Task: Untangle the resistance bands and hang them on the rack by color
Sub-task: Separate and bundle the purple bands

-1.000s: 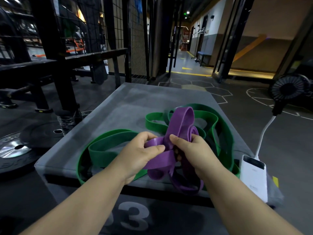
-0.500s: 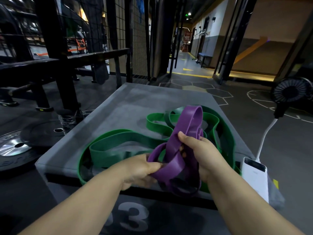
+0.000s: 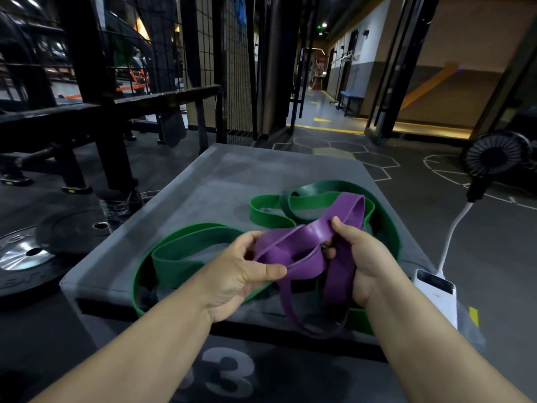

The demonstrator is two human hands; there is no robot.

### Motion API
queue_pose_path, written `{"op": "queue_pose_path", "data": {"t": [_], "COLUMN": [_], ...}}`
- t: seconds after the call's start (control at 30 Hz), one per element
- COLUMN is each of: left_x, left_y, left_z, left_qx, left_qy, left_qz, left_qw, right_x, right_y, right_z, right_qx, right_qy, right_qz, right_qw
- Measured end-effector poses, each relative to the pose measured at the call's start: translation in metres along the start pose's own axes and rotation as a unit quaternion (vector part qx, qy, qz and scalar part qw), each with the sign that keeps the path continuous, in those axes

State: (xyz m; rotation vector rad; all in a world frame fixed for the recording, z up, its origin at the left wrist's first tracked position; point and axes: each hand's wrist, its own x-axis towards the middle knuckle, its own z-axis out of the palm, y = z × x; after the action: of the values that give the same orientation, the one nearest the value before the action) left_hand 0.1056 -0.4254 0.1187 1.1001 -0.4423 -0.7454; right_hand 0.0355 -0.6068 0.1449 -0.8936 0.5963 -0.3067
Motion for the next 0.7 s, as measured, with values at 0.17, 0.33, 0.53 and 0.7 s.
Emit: {"op": "queue_pose_path", "data": {"t": [0.17,0.33,0.53,0.7], "left_x": [-0.005,-0.008,-0.007,0.001], "left_y": [0.001,0.017,0.013,0.010], "left_z": [0.000,-0.019,-0.019,0.005], "left_qx": [0.019,0.081,0.443,0.253], "left_qy": [-0.083,-0.051,-0.004,-0.008], "left_qz": [-0.010,-0.029,0.017,0.059], "left_qw": [0.996,0.995,0.896,0.966], "right_x": [0.005,0.002,-0.014,-0.028], "right_y": [-0.006,-0.024,-0.006,0.016], "right_z": [-0.006,-0.016,0.000,0.016], "right_qx": [0.012,-0.003,-0.043,-0.143], "right_qy": [0.008,0.023,-0.017,-0.105], "right_qz": [0.004,-0.045,-0.028,-0.082], "right_qw": [1.000,0.999,0.999,0.981]}}
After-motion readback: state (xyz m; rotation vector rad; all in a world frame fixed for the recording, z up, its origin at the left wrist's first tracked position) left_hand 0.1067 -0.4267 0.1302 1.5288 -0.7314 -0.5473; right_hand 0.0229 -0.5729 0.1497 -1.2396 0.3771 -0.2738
